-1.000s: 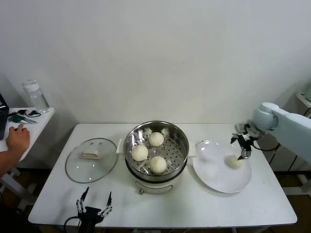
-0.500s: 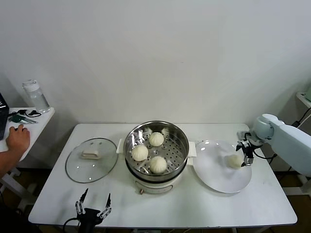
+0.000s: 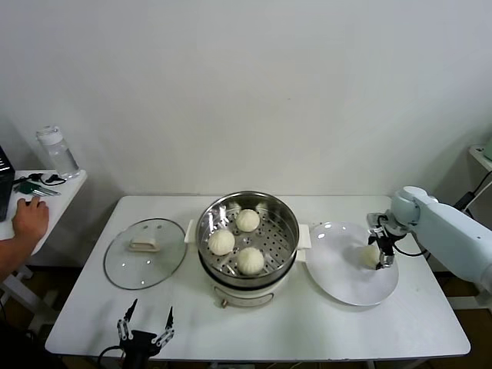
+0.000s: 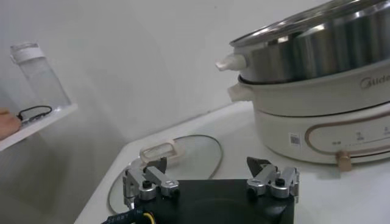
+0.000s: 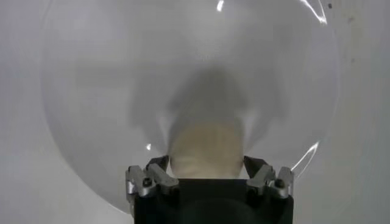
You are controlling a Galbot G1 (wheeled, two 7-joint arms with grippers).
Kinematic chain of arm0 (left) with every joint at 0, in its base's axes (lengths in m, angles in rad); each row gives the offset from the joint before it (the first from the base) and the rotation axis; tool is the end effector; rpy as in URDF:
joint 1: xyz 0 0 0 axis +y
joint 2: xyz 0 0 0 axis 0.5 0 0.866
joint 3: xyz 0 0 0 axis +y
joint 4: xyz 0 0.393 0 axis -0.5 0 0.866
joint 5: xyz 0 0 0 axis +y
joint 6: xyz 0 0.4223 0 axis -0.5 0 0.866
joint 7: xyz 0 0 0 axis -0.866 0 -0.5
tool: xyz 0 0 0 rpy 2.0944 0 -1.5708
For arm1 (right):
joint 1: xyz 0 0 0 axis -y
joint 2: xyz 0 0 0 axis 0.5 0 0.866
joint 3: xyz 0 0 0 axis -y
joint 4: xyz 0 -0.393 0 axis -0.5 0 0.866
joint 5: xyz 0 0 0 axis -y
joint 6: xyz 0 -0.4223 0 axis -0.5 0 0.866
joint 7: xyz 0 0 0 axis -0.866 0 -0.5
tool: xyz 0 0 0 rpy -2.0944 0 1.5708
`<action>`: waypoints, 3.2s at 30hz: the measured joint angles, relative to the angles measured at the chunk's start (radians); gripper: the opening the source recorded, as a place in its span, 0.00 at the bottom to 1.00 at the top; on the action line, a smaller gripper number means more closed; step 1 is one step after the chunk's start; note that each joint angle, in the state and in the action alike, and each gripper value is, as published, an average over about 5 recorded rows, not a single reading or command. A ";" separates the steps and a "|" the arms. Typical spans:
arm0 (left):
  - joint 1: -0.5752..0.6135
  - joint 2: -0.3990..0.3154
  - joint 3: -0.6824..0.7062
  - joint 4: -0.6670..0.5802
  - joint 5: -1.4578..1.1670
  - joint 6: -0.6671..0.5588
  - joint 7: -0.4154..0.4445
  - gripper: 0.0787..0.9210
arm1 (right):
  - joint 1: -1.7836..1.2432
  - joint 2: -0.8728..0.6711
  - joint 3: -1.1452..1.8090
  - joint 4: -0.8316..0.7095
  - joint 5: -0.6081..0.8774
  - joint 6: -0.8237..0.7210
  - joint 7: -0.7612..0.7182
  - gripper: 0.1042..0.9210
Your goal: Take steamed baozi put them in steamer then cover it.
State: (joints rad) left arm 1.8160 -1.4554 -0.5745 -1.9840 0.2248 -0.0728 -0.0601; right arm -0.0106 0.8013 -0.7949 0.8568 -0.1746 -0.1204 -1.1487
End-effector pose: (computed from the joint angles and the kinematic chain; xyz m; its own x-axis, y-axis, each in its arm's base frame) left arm 0.1249 0.0453 -0.4264 -0.9650 -0.0315 0.2605 0.0608 0.9389 0.3389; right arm 0.6395 -0.2439 -0.2858 -0.0771 0.0150 0.9969 -0.9958 0.0484 -0.0778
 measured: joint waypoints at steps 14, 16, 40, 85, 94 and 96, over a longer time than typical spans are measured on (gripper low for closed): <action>0.002 0.000 0.005 -0.003 0.003 -0.001 -0.001 0.88 | 0.098 -0.014 -0.087 0.035 0.106 -0.029 0.011 0.73; 0.001 0.000 0.008 -0.005 0.003 -0.001 -0.001 0.88 | 0.151 -0.014 -0.131 0.051 0.150 -0.039 0.015 0.73; 0.002 0.020 0.056 -0.035 0.001 -0.011 0.002 0.88 | 0.801 0.181 -0.697 0.396 0.851 -0.258 0.166 0.73; -0.010 0.056 0.037 -0.023 -0.036 -0.013 0.001 0.88 | 0.718 0.365 -0.849 0.449 0.945 -0.389 0.297 0.88; -0.009 0.058 0.036 -0.027 -0.036 -0.014 0.001 0.88 | 0.773 0.295 -0.816 0.490 0.966 -0.356 0.278 0.88; -0.011 0.058 0.036 -0.027 -0.035 -0.013 0.001 0.88 | 0.783 0.269 -0.807 0.504 0.973 -0.342 0.280 0.88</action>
State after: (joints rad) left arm 1.8048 -1.3973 -0.5385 -2.0112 0.1895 -0.0860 -0.0594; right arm 0.7729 1.0701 -1.6016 1.3607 0.7986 -0.4624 -0.8686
